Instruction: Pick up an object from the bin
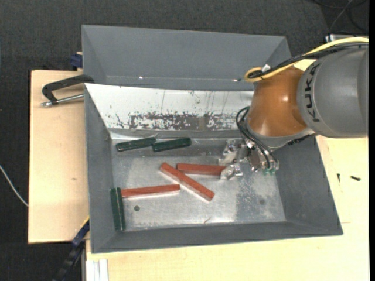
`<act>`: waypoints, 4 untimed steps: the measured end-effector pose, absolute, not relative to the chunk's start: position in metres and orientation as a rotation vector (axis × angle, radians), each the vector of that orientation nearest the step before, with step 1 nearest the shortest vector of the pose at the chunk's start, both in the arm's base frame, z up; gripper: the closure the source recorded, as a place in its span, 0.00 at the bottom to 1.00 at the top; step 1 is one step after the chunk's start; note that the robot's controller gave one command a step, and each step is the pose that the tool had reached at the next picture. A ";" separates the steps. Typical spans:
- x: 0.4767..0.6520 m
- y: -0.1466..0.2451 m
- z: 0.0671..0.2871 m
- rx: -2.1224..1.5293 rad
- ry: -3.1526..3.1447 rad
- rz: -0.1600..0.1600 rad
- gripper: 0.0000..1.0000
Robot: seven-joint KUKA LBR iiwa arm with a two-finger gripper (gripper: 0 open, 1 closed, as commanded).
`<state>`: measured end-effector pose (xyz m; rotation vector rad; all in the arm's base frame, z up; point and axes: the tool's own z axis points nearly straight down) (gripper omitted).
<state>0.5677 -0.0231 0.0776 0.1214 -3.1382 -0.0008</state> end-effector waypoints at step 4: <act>0.580 -0.018 0.337 0.820 -3.047 0.005 1.00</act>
Offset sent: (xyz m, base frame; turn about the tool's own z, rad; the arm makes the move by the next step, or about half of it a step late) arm 0.0061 0.0149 0.1122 -0.1500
